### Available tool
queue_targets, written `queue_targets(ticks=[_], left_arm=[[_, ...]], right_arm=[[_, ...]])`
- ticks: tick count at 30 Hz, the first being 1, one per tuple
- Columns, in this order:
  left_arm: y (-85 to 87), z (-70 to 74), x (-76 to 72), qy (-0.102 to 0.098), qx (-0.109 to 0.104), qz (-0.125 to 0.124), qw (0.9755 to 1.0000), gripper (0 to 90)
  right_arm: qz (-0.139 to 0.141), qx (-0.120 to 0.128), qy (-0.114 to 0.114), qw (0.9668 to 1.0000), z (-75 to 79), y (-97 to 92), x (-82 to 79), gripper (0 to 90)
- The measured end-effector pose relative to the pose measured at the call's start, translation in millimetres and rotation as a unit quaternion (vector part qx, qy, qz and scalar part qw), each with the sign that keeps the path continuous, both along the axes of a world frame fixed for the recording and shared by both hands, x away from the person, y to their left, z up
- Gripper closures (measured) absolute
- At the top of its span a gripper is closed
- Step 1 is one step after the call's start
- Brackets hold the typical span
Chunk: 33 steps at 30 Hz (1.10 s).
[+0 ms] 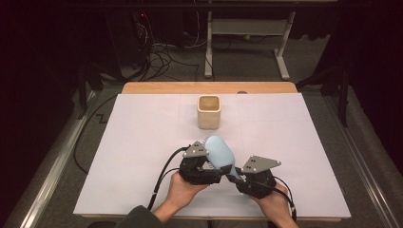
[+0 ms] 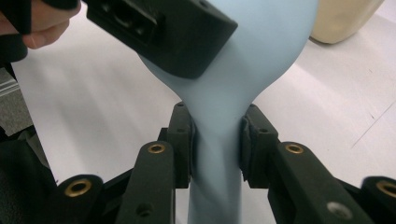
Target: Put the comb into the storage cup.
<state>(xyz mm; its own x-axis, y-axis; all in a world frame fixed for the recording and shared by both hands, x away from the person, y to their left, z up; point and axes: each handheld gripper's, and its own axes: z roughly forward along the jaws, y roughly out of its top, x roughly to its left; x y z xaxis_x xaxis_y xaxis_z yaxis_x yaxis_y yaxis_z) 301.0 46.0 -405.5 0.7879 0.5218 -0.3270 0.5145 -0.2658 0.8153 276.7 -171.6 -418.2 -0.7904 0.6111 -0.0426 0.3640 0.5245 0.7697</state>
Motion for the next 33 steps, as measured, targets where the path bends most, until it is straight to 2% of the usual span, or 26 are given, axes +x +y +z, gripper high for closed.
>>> queue_targets(ticks=[4,12,16,22,24,27,30,33], left_arm=[[4.4,3.7,4.1,0.022,-0.012,-0.014,0.9996,44.2],[4.2,13.0,3.2,0.015,0.000,-0.030,0.9994,48.7],[3.8,17.7,1.1,0.008,0.006,-0.037,0.9993,50.7],[4.3,22.6,1.4,0.004,0.010,-0.045,0.9989,52.0],[5.9,23.8,1.6,0.001,0.007,-0.042,0.9991,52.3],[10.4,25.9,3.3,0.001,0.002,-0.039,0.9992,52.5],[14.2,26.9,5.7,0.001,-0.001,-0.035,0.9994,52.5],[16.3,27.4,7.9,0.002,0.000,-0.031,0.9995,52.5]], right_arm=[[0.004,0.002,0.005,1.0000,-1.1,0.7,0.5,70.4],[0.011,0.014,0.005,0.9998,-0.7,1.1,1.0,70.3],[0.024,0.035,0.009,0.9991,-2.0,-1.0,2.3,70.2],[0.032,0.052,0.015,0.9980,-2.0,-2.3,3.3,69.7],[0.033,0.051,0.013,0.9981,-2.3,-2.3,3.2,66.9],[0.038,0.033,0.002,0.9987,-4.1,0.6,1.1,60.4],[0.038,0.034,-0.003,0.9987,-4.4,1.8,0.3,57.6],[0.036,0.032,-0.002,0.9988,-4.8,0.8,1.2,50.4]])
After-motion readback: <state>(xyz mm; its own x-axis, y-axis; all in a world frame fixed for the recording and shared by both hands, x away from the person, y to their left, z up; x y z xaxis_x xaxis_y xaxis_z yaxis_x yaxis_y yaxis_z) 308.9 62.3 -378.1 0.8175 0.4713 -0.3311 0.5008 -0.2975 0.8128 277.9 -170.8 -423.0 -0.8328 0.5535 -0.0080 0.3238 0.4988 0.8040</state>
